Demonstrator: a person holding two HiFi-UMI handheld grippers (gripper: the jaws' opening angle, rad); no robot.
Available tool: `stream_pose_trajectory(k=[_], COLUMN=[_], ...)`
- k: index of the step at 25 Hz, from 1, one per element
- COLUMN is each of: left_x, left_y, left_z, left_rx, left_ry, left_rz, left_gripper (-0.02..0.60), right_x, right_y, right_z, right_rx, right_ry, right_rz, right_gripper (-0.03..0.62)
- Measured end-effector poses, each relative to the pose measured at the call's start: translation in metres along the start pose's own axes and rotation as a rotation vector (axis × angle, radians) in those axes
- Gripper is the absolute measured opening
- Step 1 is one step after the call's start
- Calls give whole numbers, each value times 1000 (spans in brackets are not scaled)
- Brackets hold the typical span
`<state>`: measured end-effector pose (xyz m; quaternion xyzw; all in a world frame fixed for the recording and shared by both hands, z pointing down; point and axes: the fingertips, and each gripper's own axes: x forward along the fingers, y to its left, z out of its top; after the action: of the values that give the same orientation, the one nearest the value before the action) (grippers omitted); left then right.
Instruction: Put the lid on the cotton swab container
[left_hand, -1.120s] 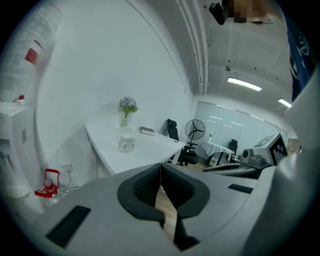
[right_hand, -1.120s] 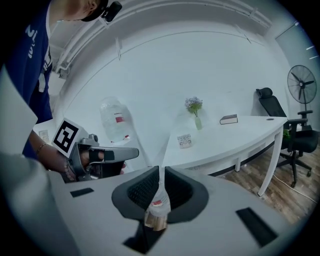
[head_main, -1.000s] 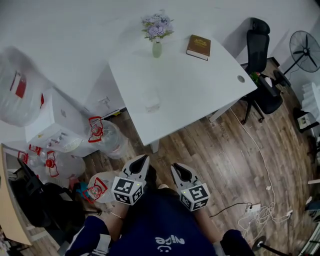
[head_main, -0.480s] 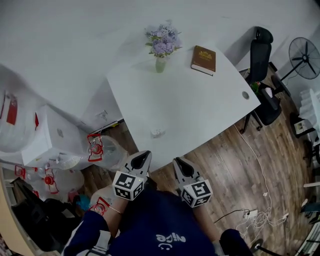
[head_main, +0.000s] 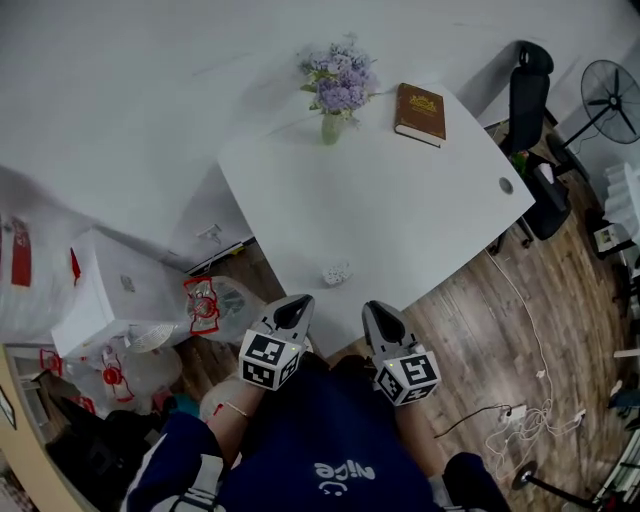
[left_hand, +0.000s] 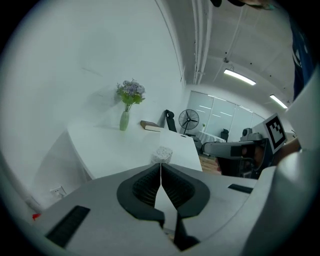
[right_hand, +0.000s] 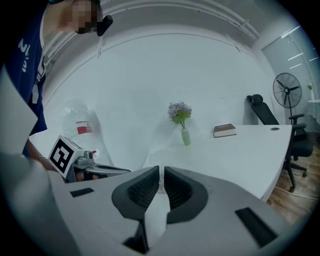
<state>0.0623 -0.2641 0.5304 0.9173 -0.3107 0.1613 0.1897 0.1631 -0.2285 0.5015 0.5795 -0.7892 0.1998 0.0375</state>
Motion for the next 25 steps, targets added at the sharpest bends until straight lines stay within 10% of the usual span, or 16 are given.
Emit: stream_pose_trajectory(k=[7, 11, 25], left_x=[22, 37, 89], left_y=[0, 2, 5], left_z=[-2, -5, -21], left_rx=[26, 39, 173], left_ry=[48, 83, 178], left_rz=[-94, -113, -179], left_gripper=[38, 213, 264], right_x=[12, 21, 99], right_y=[-5, -10, -28], right_z=[9, 24, 88], right_rx=[-19, -46, -129], right_ry=[-2, -11, 86], right_rz=[-27, -7, 276], right_gripper=[58, 58, 58])
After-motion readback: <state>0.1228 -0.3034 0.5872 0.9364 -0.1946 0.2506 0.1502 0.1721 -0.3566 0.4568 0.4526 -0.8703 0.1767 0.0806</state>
